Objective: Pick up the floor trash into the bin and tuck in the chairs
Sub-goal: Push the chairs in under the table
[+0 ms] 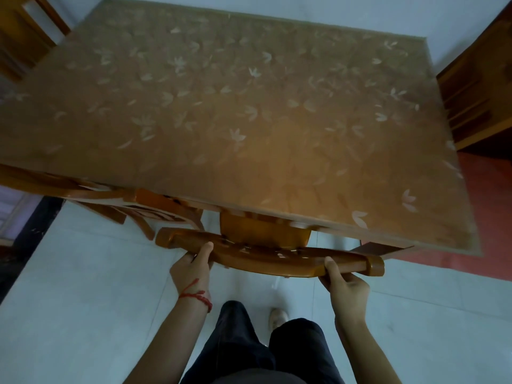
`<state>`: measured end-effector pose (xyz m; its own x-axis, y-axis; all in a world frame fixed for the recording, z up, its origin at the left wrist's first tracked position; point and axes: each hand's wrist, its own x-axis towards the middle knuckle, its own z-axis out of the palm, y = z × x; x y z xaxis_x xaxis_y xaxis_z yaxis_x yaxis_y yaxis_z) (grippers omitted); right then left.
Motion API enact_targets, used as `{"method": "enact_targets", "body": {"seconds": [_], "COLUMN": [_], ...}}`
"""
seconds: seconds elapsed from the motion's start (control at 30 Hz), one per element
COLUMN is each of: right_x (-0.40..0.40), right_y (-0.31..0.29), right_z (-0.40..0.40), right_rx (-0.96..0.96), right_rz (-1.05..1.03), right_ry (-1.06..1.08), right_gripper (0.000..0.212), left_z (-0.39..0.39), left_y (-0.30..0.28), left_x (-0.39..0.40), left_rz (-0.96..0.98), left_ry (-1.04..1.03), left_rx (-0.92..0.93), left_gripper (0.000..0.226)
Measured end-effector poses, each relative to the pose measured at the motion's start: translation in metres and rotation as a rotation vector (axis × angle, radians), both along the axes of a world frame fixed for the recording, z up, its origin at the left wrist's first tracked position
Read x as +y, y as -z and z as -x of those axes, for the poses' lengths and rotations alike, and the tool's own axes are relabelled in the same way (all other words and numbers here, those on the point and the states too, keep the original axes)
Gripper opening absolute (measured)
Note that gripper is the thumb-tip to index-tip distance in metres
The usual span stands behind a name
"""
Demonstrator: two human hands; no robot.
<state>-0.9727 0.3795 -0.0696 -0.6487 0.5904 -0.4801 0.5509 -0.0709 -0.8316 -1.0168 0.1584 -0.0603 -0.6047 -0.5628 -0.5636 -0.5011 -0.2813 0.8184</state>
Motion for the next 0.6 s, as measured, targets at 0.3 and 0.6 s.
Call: {"method": "enact_targets", "body": {"seconds": [0.3, 0.6], "right_x": [0.004, -0.026], "right_y": [0.003, 0.007], "right_z": [0.010, 0.022], "right_rx": [-0.006, 0.007], "right_rz": [-0.070, -0.059], "right_ry": [-0.088, -0.094], "right_gripper": [0.042, 0.039], "left_z": [-0.007, 0.023], "left_y": [0.003, 0.004], "left_x": [0.003, -0.023], "left_rz": [0.056, 0.134], "left_ry": [-0.019, 0.016], "left_rx": [0.006, 0.052], "left_gripper": [0.018, 0.027]}}
